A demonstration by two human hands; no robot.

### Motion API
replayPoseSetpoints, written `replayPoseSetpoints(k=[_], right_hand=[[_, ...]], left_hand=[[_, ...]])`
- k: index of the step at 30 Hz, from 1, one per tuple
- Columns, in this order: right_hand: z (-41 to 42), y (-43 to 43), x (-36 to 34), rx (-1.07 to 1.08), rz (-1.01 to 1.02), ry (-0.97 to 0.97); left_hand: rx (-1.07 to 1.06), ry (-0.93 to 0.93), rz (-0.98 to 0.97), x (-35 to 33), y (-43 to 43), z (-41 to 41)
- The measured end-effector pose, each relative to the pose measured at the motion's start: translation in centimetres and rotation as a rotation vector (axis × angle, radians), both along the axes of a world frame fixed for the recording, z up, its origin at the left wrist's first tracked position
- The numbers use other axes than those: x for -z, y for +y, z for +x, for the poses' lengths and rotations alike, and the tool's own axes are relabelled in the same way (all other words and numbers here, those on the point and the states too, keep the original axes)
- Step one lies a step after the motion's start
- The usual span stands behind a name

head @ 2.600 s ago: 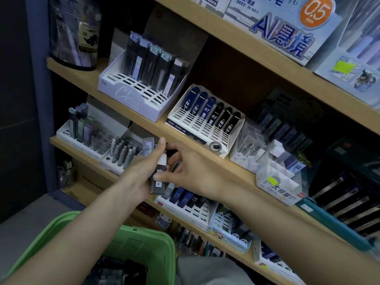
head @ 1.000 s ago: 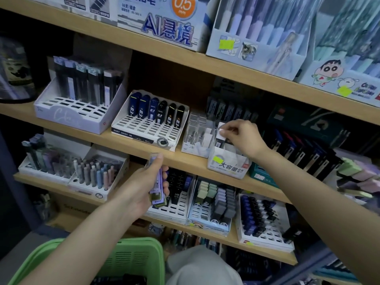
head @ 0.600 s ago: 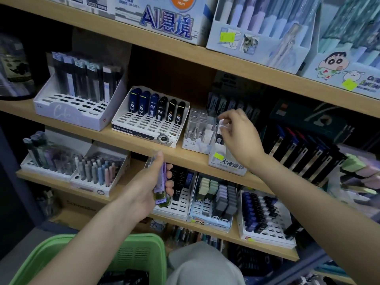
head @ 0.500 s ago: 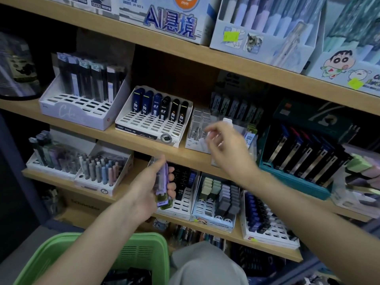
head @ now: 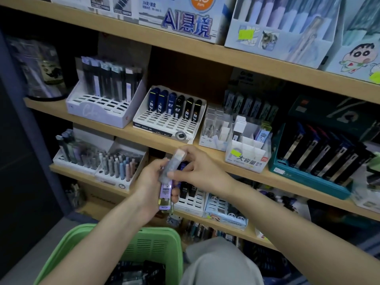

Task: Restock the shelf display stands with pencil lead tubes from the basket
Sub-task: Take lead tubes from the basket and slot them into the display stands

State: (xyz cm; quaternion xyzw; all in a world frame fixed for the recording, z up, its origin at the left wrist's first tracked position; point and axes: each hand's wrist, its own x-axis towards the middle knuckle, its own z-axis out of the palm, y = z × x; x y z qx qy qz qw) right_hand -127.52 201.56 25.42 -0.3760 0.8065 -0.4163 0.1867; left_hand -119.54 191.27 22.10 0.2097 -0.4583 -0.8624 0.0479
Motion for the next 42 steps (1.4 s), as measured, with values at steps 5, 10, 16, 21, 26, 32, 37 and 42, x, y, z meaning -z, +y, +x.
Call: replayPoseSetpoints(k=[5, 10, 16, 21, 26, 32, 37, 42], right_hand=[[0.2, 0.1, -0.4, 0.104, -0.133, -0.107], [0.1, 1.2, -1.8, 0.116, -0.274, -0.21], [-3.3, 2.9, -5.5, 0.301, -0.283, 0.258], [-6.7, 3.9, -7.1, 0.503, -0.147, 0.573], [-7.5, 4.0, -6.4, 0.45, -0.025, 0.572], [-8.4, 2.9, -5.6, 0.397, 0.034, 0.729], [-9.1, 2.5, -5.1, 0.33, 0.134, 0.747], [-9.1, 2.3, -5.1, 0.328, 0.083, 0.683]], left_hand=[[0.007, 0.033, -0.013, -0.3, 0.1, 0.4], [0.023, -0.001, -0.101, -0.3, 0.0, 0.3], [0.026, -0.003, -0.092, -1.0, -0.9, 0.4], [0.034, 0.015, -0.105, -1.4, -1.6, 0.8], [0.044, 0.024, -0.142, -1.6, -2.1, 1.1], [0.04, 0.003, -0.154, -1.4, -2.4, 1.2], [0.043, 0.002, -0.166, -1.5, -2.2, 1.1], [0.062, -0.01, -0.158, -1.7, -1.8, 0.9]])
